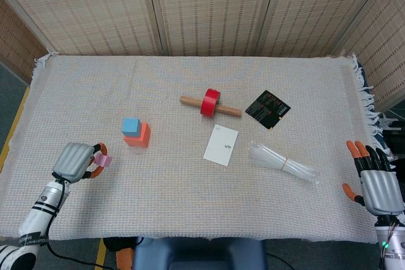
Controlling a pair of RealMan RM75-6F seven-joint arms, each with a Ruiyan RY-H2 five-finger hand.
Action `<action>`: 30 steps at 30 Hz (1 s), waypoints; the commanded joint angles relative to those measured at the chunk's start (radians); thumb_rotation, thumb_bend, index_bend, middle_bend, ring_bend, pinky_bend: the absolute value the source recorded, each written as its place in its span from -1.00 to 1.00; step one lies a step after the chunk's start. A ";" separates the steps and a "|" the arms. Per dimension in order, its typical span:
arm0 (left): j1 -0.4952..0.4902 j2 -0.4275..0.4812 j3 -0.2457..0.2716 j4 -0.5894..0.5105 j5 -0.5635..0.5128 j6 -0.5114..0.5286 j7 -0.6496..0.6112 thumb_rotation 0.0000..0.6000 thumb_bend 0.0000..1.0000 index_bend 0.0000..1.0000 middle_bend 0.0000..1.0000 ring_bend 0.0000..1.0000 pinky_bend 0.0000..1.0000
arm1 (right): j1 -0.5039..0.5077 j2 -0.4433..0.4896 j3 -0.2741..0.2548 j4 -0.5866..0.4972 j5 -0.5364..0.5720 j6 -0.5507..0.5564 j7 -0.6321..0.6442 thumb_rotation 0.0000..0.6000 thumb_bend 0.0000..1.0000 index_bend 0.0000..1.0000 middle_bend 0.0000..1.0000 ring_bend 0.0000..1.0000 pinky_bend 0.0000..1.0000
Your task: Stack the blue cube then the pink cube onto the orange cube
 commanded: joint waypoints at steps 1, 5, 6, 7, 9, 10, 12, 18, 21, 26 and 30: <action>-0.116 0.060 -0.074 -0.055 -0.187 -0.156 0.042 1.00 -0.19 0.05 1.00 1.00 1.00 | 0.005 -0.003 0.000 0.004 0.003 -0.009 -0.005 1.00 -0.68 -1.00 -1.00 -1.00 -1.00; -0.192 0.055 -0.092 -0.041 -0.294 -0.191 0.107 1.00 -0.19 0.03 1.00 1.00 1.00 | 0.011 -0.006 0.005 0.008 0.018 -0.023 -0.008 1.00 -0.68 -1.00 -1.00 -1.00 -1.00; -0.213 0.054 -0.098 -0.041 -0.328 -0.198 0.121 1.00 -0.19 0.02 1.00 1.00 1.00 | 0.013 -0.007 0.007 0.010 0.023 -0.026 -0.009 1.00 -0.68 -1.00 -1.00 -1.00 -1.00; -0.228 0.054 -0.102 -0.039 -0.351 -0.200 0.132 1.00 -0.19 0.02 1.00 1.00 1.00 | 0.013 -0.007 0.009 0.011 0.026 -0.026 -0.008 1.00 -0.68 -1.00 -1.00 -1.00 -1.00; -0.262 0.050 -0.107 -0.028 -0.392 -0.191 0.165 1.00 -0.19 0.01 1.00 1.00 1.00 | 0.014 -0.006 0.011 0.013 0.033 -0.029 -0.008 1.00 -0.68 -1.00 -1.00 -1.00 -1.00; -0.274 0.047 -0.110 -0.024 -0.408 -0.185 0.176 1.00 -0.19 0.02 1.00 1.00 1.00 | 0.015 -0.006 0.013 0.013 0.036 -0.029 -0.008 1.00 -0.68 -1.00 -1.00 -1.00 -1.00; -0.301 0.040 -0.115 -0.014 -0.452 -0.181 0.191 1.00 -0.19 0.02 1.00 1.00 1.00 | 0.016 -0.007 0.015 0.015 0.042 -0.032 -0.008 1.00 -0.68 -1.00 -1.00 -1.00 -1.00; -0.371 0.007 -0.100 0.038 -0.530 -0.176 0.247 1.00 -0.19 0.07 1.00 1.00 1.00 | 0.023 -0.009 0.018 0.017 0.059 -0.048 -0.014 1.00 -0.68 -1.00 -1.00 -1.00 -1.00; -0.396 -0.014 -0.091 0.064 -0.562 -0.170 0.266 1.00 -0.19 0.08 1.00 1.00 1.00 | 0.025 -0.009 0.021 0.018 0.066 -0.050 -0.015 1.00 -0.68 -1.00 -1.00 -1.00 -1.00; -0.434 -0.047 -0.076 0.105 -0.608 -0.155 0.303 1.00 -0.19 0.10 1.00 1.00 1.00 | 0.029 -0.011 0.024 0.020 0.075 -0.056 -0.017 1.00 -0.68 -1.00 -1.00 -1.00 -1.00; -0.455 -0.065 -0.068 0.125 -0.633 -0.150 0.313 1.00 -0.19 0.08 1.00 1.00 1.00 | 0.032 -0.012 0.025 0.022 0.082 -0.062 -0.018 1.00 -0.68 -1.00 -1.00 -1.00 -1.00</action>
